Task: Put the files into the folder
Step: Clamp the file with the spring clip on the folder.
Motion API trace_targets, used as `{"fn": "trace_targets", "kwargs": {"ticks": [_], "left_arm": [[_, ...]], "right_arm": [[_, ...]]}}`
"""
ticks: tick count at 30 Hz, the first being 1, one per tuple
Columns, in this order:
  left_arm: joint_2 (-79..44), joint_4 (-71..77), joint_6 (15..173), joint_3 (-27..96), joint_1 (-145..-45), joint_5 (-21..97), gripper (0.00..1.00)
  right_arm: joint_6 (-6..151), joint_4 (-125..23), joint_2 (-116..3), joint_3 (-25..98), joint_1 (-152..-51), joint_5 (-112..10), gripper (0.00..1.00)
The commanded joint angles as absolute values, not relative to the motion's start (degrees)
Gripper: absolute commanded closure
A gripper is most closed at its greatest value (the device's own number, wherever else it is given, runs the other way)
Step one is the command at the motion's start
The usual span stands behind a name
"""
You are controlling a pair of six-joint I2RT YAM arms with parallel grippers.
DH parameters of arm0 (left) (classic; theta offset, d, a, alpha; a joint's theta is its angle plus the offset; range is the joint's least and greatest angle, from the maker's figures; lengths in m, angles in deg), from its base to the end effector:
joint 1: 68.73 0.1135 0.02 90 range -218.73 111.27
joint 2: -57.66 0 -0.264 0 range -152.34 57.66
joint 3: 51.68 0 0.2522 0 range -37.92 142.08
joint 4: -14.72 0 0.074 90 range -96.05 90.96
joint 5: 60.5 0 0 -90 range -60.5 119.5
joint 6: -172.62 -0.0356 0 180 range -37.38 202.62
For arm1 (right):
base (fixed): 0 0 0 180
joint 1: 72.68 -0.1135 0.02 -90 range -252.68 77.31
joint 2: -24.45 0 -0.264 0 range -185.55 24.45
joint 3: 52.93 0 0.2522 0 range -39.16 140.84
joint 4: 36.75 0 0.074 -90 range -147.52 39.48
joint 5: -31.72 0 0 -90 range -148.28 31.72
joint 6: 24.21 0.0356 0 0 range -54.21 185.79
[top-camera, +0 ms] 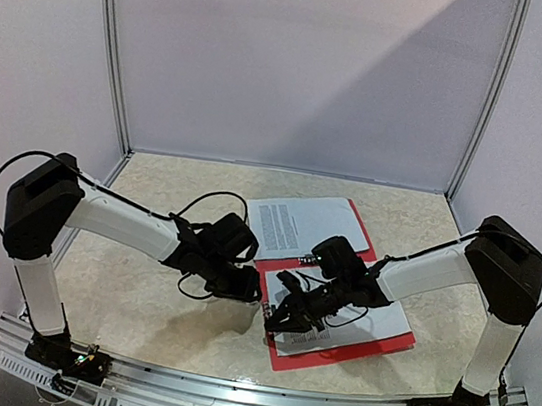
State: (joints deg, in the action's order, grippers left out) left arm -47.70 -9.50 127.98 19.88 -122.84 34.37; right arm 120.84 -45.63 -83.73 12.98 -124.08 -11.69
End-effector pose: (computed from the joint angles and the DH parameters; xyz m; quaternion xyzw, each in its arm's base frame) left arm 0.2071 -0.2914 0.1349 0.0849 0.9568 -0.2364 0.1467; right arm 0.1986 0.2903 0.1180 0.1039 -0.8699 -0.4680 0.1159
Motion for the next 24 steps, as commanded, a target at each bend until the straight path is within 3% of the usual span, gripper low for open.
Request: {"fn": "trace_targets", "kwargs": {"ticks": [1,12,24], "left_arm": [[-49.11,-7.31,129.65,20.53,-124.33,35.77,0.51],[-52.99,-7.71,130.4,23.59,-125.68,35.96,0.56],[-59.46,-13.48,128.49,28.47,-126.38,33.94,0.74]], "right_arm": [[116.7,-53.65,-83.97,11.9,-124.49,-16.71,0.94],[115.63,-54.25,-83.39,12.08,-124.46,-17.51,0.95],[113.7,-57.12,-83.18,12.71,-124.54,-18.59,0.96]]}}
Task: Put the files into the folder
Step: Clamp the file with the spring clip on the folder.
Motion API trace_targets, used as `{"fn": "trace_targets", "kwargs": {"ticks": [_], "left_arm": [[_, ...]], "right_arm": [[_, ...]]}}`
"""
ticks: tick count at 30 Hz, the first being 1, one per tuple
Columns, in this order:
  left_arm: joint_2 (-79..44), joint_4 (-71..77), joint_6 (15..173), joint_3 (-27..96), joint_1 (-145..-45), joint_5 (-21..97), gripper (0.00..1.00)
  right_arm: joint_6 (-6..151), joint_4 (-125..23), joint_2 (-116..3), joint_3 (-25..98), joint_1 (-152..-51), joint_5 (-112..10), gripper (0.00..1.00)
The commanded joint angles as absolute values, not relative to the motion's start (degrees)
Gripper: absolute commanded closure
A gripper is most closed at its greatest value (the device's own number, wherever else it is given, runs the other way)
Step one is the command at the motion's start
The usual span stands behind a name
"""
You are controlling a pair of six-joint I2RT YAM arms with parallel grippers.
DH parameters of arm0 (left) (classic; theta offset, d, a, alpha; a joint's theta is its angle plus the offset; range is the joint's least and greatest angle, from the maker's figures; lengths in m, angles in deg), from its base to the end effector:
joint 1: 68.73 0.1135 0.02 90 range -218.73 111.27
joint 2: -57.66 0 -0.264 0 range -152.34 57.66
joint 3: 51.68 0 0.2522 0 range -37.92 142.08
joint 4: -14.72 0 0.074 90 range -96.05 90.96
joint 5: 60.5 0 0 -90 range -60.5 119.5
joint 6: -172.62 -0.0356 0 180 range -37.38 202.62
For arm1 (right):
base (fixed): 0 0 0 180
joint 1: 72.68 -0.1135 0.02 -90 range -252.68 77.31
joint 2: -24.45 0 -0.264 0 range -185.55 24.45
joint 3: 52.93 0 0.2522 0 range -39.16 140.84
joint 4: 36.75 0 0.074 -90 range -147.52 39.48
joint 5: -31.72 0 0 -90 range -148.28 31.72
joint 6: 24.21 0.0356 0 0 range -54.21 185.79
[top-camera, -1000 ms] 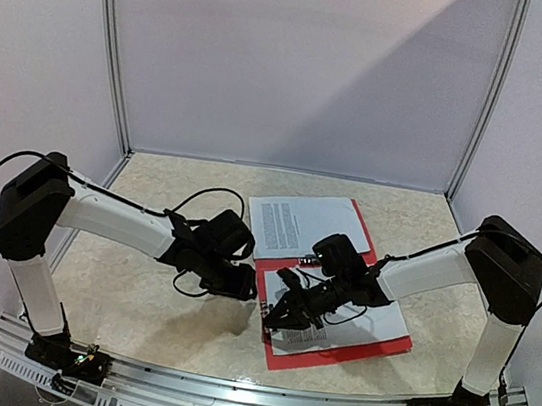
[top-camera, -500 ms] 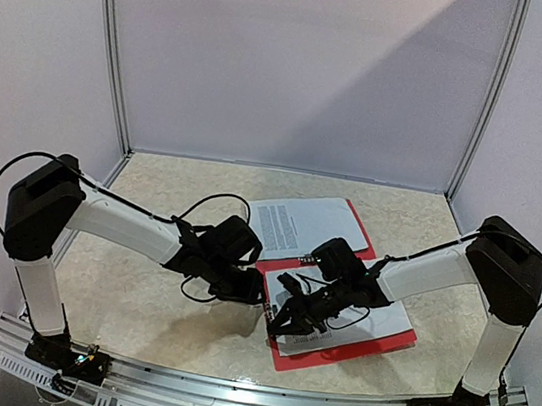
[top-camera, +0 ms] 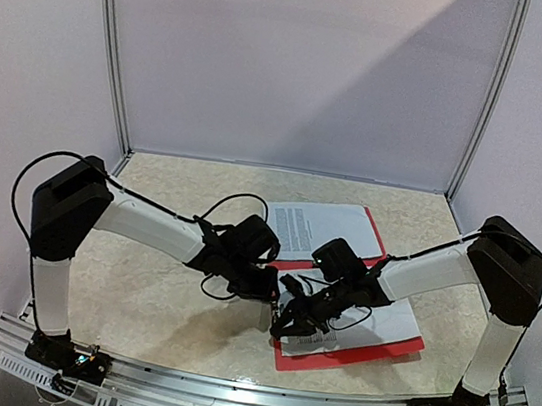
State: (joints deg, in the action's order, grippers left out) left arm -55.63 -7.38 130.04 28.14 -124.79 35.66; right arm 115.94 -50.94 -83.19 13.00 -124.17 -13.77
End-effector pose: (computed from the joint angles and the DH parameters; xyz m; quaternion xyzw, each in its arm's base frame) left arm 0.2183 -0.3312 0.1267 0.0877 0.9499 -0.2638 0.1427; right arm 0.1947 0.2847 0.1150 0.1214 -0.8835 -0.4391 0.1092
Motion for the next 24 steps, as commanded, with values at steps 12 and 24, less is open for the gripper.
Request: {"fn": "trace_targets", "kwargs": {"ticks": [12,24], "left_arm": [[-63.98,-15.0,126.99,30.68,-127.0,33.95,0.83],[-66.52,-15.76,125.97,32.04,-127.01,33.82,0.84]], "right_arm": [[108.3,-65.66,-81.16,11.83,-124.49,-26.21,0.97],[105.38,-71.61,-79.61,11.22,-124.53,-31.58,0.98]]}}
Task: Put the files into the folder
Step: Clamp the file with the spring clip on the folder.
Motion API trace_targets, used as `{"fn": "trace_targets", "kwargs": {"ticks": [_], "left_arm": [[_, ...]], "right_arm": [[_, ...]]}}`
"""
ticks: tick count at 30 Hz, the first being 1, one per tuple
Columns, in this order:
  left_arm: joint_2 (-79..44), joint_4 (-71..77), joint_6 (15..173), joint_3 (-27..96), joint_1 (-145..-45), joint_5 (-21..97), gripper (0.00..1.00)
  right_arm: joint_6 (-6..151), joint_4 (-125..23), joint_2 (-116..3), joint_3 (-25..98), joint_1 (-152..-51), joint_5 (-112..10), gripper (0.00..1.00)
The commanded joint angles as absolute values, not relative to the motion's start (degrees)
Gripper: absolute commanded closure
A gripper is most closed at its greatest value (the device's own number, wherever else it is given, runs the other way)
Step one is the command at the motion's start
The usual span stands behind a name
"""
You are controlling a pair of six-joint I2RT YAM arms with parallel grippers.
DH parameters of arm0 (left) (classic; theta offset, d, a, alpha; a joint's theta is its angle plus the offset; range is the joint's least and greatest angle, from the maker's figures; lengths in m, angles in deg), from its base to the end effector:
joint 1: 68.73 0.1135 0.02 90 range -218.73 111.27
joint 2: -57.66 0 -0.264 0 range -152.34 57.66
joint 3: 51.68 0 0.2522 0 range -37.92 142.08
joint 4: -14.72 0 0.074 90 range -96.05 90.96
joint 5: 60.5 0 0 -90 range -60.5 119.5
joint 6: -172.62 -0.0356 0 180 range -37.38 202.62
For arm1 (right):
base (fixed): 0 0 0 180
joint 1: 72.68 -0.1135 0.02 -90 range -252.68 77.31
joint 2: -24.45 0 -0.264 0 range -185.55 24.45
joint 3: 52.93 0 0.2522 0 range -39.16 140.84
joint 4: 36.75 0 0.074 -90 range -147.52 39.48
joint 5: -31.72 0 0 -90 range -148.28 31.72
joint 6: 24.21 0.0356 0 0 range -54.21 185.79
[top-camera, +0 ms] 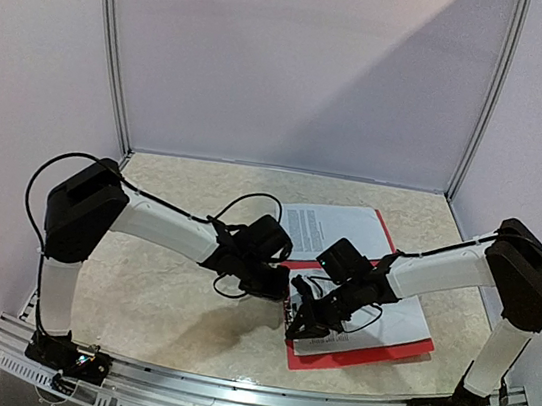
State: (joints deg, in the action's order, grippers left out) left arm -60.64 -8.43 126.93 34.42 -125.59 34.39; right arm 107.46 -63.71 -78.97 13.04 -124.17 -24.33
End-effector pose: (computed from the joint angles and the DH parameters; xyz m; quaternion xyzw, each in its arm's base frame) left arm 0.2275 -0.3540 0.1215 0.1169 0.9467 -0.2557 0.1574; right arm 0.1876 0.2676 0.1236 0.1442 -0.9237 -0.3495 0.0612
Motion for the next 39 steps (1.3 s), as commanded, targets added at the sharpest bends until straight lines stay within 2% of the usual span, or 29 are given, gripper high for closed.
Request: {"fn": "trace_targets", "kwargs": {"ticks": [1,11,16,25,34,39], "left_arm": [[-66.72,-15.76,125.93,32.08,-127.01,33.81,0.85],[-68.81,-16.46,124.53,32.93,-127.01,33.44,0.86],[-69.32,-17.31,124.23,33.75,-127.01,33.11,0.87],[-57.14,-11.24,129.26,29.15,-127.94,33.48,0.8],[-58.85,-4.72,133.0,28.22,-128.57,41.79,0.78],[-59.39,-2.02,135.32,28.66,-128.85,42.72,0.76]], "right_arm": [[105.19,-72.02,-79.41,11.2,-124.51,-31.69,0.98],[102.19,-80.21,-76.92,13.72,-124.47,-37.12,0.98],[101.48,-79.97,-77.59,13.07,-124.5,-35.77,0.98],[102.09,-77.62,-77.03,12.84,-124.53,-34.17,0.98],[102.87,-76.04,-76.87,12.18,-124.48,-33.37,0.98],[102.97,-75.8,-76.41,11.69,-124.54,-33.41,0.98]]}}
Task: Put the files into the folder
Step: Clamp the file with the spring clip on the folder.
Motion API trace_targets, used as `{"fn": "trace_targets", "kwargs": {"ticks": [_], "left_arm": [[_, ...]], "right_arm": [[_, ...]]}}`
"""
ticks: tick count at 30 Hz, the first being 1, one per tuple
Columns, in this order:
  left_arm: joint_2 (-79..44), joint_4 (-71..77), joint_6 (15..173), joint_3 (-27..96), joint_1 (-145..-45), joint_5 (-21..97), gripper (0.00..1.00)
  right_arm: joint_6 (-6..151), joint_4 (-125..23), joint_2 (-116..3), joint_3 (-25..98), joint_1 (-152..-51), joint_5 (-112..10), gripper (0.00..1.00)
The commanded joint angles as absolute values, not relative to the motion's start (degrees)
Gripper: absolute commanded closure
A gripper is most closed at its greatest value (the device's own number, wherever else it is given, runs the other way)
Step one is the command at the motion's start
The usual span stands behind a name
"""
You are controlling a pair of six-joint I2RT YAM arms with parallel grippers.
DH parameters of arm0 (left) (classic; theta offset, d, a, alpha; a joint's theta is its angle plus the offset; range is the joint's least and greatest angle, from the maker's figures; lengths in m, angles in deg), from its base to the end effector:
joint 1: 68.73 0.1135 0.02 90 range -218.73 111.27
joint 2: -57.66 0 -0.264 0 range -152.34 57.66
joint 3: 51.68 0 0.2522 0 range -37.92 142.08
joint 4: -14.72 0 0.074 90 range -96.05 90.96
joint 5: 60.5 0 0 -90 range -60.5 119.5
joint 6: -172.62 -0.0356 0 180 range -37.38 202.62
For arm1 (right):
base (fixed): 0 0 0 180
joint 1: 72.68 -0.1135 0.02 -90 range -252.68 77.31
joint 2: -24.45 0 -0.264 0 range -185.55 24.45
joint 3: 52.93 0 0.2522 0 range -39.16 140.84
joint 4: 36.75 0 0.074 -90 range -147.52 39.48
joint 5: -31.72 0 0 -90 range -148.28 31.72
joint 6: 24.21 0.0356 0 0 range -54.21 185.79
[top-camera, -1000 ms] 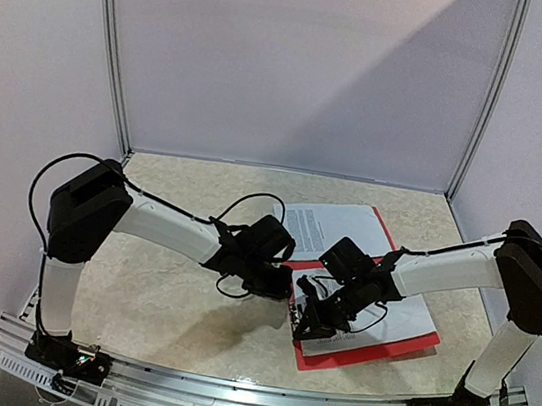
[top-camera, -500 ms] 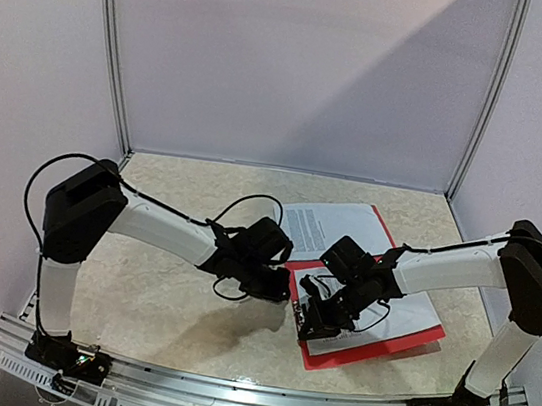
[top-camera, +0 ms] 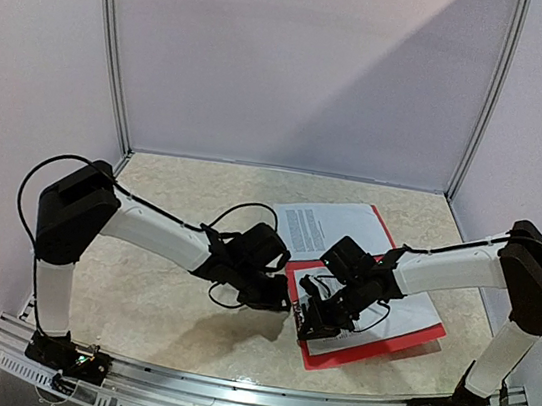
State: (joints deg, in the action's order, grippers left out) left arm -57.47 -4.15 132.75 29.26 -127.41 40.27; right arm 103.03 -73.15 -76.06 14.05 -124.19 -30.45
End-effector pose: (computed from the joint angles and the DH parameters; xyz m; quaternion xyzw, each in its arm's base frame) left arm 0.2055 -0.3505 0.1237 0.1000 0.9395 -0.3083 0.1112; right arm 0.1828 0.2566 0.1347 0.1603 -0.9432 -0.2875 0.0447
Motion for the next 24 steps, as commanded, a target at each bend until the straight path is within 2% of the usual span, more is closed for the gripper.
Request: {"fn": "trace_targets", "kwargs": {"ticks": [1,12,24], "left_arm": [[-59.66,-1.91,135.61,29.0,-128.85,42.78,0.75],[-64.24,-1.13,138.89,31.55,-129.02,41.93,0.76],[-68.02,-9.85,136.24,35.61,-129.42,32.88,0.89]], "right_arm": [[103.04,-75.74,-76.37,11.58,-124.49,-33.41,0.98],[103.24,-75.15,-76.27,10.96,-124.54,-33.06,0.98],[103.06,-75.31,-75.97,9.64,-124.54,-32.97,0.99]]}}
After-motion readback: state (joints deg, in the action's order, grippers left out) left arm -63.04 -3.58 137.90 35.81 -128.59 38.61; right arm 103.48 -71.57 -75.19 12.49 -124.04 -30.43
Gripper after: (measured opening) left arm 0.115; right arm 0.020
